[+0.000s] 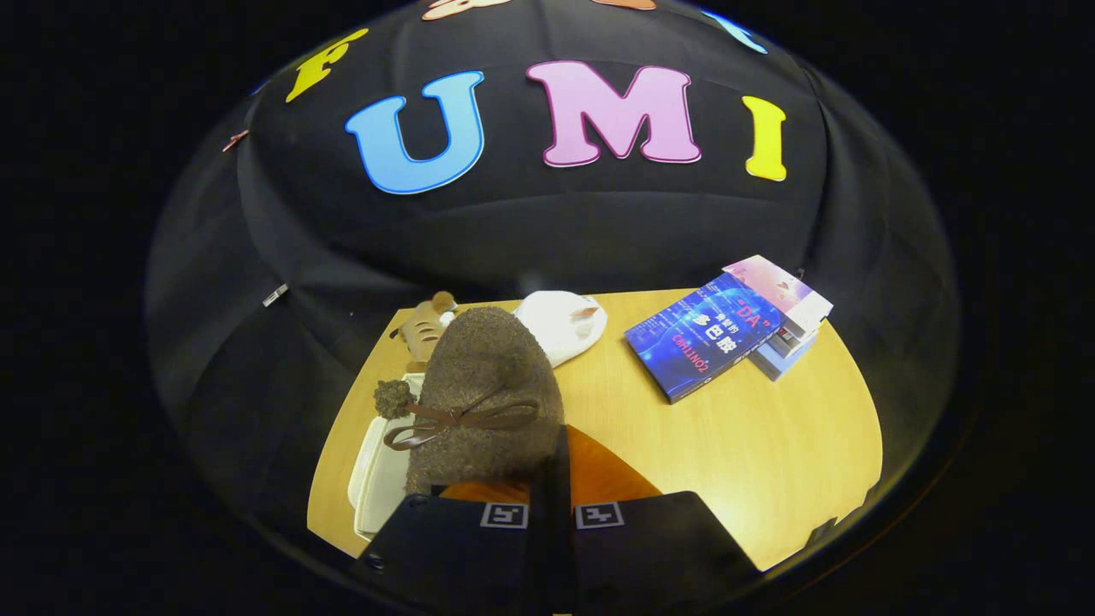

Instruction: Open the storage box then place both shoes into the box .Put the left shoe in first, then the right shoe, with the right side of both shoes facing outward in a uniform manner.

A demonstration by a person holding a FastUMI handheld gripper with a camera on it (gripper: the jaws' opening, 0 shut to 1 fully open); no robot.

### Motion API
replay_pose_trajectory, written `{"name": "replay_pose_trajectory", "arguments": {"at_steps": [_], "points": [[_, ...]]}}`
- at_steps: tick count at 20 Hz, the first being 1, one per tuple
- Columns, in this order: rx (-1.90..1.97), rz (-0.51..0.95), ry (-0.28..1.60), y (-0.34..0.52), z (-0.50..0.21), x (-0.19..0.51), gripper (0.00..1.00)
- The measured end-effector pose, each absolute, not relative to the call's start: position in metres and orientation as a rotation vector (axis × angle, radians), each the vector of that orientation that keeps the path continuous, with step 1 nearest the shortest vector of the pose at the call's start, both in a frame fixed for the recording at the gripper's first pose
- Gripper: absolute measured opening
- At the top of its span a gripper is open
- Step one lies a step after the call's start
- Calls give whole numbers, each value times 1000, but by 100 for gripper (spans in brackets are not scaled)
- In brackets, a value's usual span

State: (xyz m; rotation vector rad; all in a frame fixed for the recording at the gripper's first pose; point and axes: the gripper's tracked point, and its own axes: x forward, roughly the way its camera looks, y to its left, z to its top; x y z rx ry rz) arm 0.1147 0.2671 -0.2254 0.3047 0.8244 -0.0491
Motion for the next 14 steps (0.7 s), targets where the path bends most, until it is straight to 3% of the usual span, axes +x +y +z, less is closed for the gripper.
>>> {"name": "replay_pose_trajectory", "arguments": {"at_steps": [10,12,14], "points": [[181,-123,965,311,-302,108,6],[174,-129,974,313,-308,108,7],[175,-120,974,318,-311,109,17]]}}
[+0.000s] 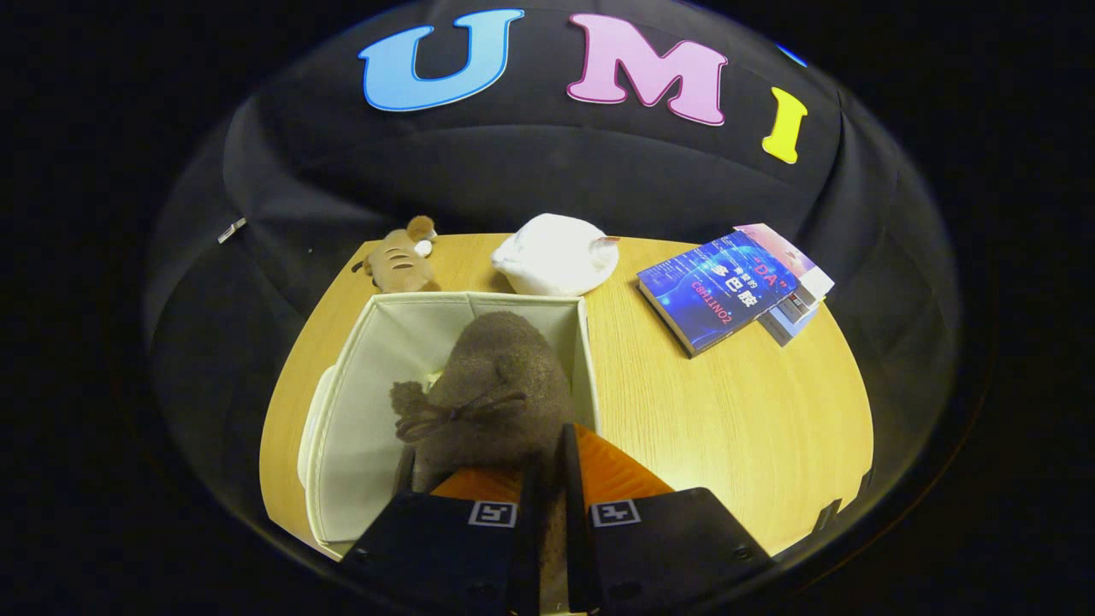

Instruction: Open the storage box then place both shoes into the box .Put the left shoe in first, then the right shoe, with the right side of both shoes facing outward in a uniform manner.

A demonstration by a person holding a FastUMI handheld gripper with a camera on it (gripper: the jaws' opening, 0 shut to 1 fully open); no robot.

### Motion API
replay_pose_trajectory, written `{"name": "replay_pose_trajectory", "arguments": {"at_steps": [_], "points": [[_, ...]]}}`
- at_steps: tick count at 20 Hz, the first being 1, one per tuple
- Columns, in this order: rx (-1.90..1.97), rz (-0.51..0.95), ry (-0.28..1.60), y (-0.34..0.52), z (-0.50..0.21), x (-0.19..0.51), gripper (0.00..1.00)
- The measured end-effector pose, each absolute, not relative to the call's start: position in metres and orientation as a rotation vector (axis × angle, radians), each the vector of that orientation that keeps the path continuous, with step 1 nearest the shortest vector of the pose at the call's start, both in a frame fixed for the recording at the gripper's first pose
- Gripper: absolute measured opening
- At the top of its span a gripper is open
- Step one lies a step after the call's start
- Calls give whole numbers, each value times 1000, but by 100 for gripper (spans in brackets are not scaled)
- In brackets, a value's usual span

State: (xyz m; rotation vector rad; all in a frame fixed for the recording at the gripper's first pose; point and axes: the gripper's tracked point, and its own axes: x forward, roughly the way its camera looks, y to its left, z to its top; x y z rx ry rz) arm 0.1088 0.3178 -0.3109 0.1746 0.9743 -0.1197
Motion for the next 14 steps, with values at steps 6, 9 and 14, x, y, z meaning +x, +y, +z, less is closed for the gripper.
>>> {"name": "replay_pose_trajectory", "arguments": {"at_steps": [6,9,14], "points": [[178,-90,954,331,-305,115,56],[172,-71,943,331,-301,115,71],[176,-52,895,330,-291,117,80]]}}
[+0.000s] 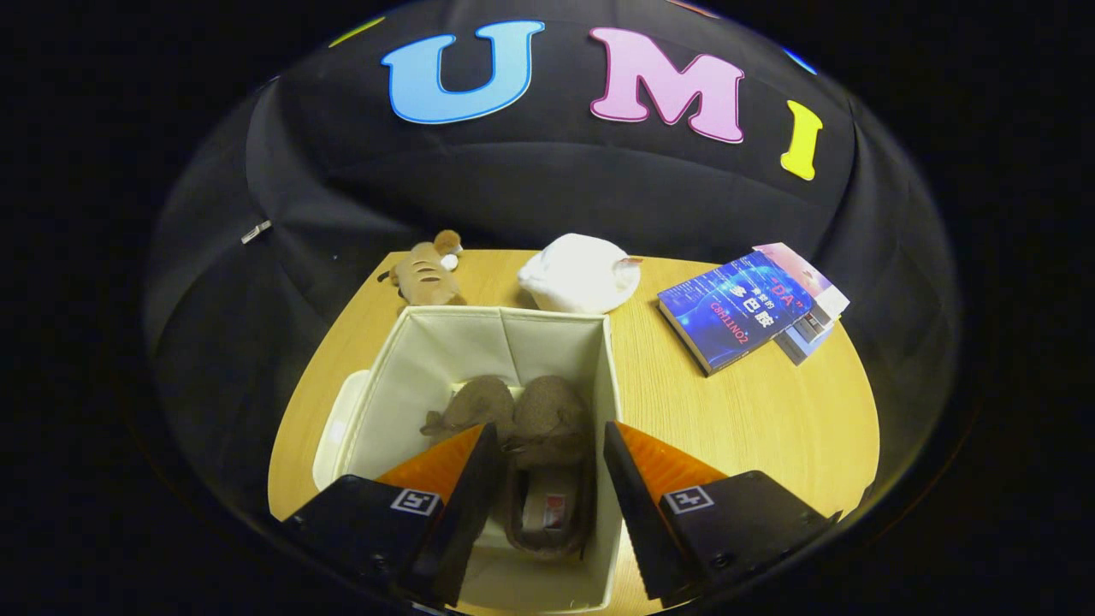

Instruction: Open the storage box then place both shoes into the box .Put the left shoe in first, then the right shoe, with the right side of both shoes facing outward in a uniform manner.

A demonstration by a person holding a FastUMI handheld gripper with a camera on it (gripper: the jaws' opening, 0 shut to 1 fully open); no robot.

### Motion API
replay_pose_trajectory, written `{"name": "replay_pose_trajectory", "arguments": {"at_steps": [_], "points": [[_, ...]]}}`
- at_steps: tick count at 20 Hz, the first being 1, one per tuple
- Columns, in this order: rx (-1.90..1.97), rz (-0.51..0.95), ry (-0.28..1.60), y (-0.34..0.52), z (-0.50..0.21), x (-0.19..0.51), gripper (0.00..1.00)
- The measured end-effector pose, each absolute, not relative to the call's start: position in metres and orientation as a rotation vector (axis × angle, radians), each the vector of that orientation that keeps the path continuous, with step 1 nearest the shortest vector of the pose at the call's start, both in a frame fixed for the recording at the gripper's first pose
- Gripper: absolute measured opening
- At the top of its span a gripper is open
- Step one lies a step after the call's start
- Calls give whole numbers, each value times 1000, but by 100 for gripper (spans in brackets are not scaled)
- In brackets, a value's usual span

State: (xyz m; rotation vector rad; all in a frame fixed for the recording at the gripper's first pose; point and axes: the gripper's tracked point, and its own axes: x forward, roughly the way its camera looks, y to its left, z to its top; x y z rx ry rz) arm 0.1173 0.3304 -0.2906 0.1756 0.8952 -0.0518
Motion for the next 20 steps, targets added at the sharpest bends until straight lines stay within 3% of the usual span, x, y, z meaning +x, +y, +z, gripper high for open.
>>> {"name": "replay_pose_trajectory", "arguments": {"at_steps": [3,5,11,20], "points": [[177,-26,879,333,-283,113,94],[172,-6,853,331,-275,111,97],[193,-28,670,278,-223,112,98],[91,-121,521,125,-183,97,99]]}}
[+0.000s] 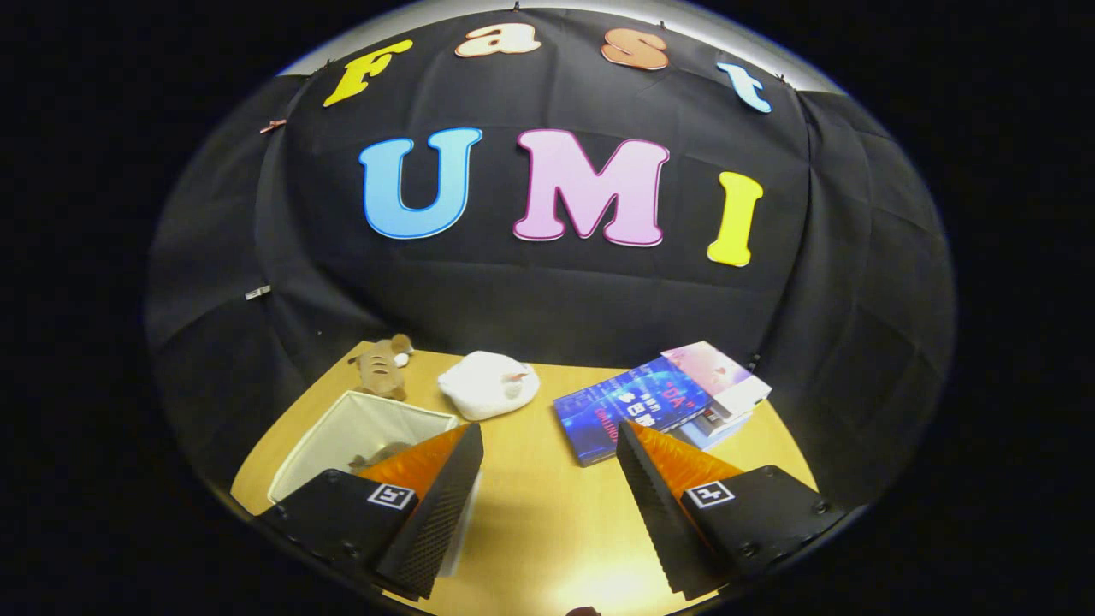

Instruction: Open the storage box then place both shoes into the box .Put the left shoe in first, then the right shoe, with the right side of both shoes facing outward in a uniform manner.

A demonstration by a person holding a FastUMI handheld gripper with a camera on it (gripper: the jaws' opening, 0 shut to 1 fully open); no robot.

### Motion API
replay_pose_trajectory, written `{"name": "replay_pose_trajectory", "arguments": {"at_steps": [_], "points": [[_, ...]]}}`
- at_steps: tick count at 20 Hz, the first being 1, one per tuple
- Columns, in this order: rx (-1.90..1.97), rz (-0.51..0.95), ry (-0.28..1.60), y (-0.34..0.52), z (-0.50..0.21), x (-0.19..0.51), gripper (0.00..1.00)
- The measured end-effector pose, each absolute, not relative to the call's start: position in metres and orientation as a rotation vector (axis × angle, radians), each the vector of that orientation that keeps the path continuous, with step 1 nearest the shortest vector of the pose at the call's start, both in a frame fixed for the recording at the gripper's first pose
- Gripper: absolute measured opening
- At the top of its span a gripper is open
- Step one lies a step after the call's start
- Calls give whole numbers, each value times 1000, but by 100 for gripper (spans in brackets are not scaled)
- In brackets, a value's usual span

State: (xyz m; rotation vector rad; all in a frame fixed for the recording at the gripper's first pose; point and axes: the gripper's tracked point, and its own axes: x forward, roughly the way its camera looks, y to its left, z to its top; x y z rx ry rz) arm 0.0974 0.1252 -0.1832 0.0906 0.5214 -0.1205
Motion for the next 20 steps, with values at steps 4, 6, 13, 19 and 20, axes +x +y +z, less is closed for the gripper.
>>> {"name": "replay_pose_trajectory", "arguments": {"at_steps": [4,6,13,19,20], "points": [[89,-143,469,72,-171,85,98],[86,-154,448,45,-164,78,98],[47,-181,342,-41,-132,56,98],[9,-189,272,-85,-112,35,98],[13,-189,265,-90,-109,32,98]]}}
